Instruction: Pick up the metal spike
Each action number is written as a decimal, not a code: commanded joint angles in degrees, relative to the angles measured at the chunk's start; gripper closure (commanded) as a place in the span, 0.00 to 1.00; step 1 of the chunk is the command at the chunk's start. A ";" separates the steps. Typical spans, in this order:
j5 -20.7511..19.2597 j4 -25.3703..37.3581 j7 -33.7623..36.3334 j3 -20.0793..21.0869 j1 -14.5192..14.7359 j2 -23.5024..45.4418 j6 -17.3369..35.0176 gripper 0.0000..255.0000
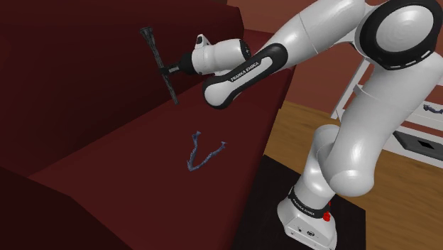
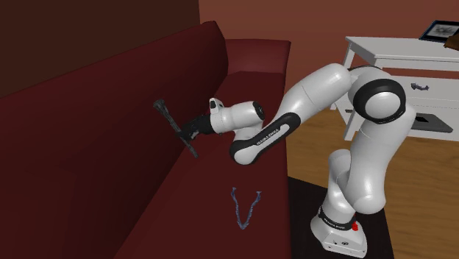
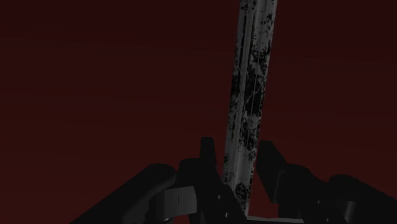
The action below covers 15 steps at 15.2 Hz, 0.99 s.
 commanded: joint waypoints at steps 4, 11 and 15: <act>-0.30 -0.01 0.23 -0.17 0.05 0.05 0.08 1.00; 1.40 0.83 -1.30 0.84 -0.30 -1.53 -2.34 1.00; 2.84 2.14 -2.69 2.18 -1.18 -3.53 -5.65 1.00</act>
